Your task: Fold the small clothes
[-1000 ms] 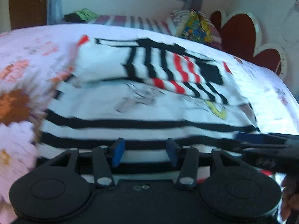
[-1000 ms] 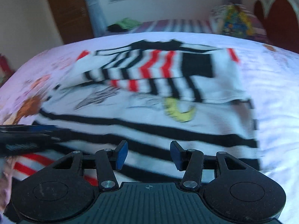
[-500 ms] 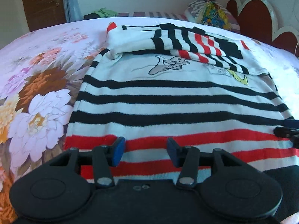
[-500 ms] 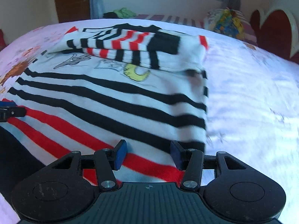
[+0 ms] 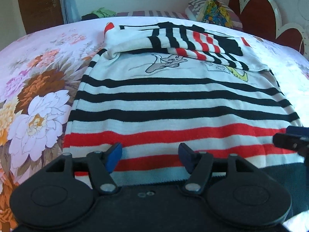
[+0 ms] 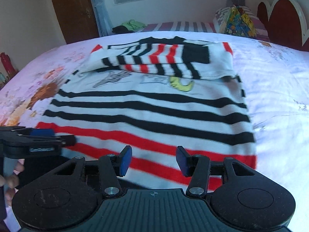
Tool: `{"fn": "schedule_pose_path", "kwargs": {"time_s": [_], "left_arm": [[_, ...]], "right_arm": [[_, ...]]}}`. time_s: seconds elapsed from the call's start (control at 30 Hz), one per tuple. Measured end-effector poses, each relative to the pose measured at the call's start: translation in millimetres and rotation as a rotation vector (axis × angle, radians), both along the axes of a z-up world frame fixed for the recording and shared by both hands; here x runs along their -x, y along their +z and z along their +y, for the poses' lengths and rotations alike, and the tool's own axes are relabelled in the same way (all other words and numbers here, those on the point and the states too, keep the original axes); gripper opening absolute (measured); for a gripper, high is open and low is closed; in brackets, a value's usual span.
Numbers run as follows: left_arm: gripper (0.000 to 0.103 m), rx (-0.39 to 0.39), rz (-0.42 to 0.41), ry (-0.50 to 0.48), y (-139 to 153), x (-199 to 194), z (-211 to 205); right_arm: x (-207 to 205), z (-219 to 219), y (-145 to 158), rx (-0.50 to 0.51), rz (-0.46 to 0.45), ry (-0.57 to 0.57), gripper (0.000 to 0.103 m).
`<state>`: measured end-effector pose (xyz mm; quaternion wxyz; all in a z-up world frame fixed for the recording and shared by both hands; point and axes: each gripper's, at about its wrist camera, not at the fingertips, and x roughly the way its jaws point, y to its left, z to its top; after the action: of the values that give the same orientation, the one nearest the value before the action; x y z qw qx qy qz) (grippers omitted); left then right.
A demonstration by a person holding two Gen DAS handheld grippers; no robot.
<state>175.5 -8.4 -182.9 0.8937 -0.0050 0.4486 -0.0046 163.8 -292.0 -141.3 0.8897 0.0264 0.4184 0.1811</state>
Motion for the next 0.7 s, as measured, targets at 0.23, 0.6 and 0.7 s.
{"fn": "schedule_pose_path", "kwargs": {"time_s": [0.23,0.6,0.7], "left_arm": [[0.065,0.042,-0.020,-0.122,2.6,29.1,-9.6],[0.067,0.040,-0.021,-0.157,-4.6,59.2,29.5],[0.067,0.057,-0.010,-0.140,-2.4,65.4,36.1]], "right_arm": [[24.8,30.5,-2.9,0.020,0.011,0.009,0.050],[58.1,-18.9,-22.3,0.181,0.040,-0.151,0.050],[66.1,-19.6,-18.3,0.166,0.051,-0.175,0.050]]}}
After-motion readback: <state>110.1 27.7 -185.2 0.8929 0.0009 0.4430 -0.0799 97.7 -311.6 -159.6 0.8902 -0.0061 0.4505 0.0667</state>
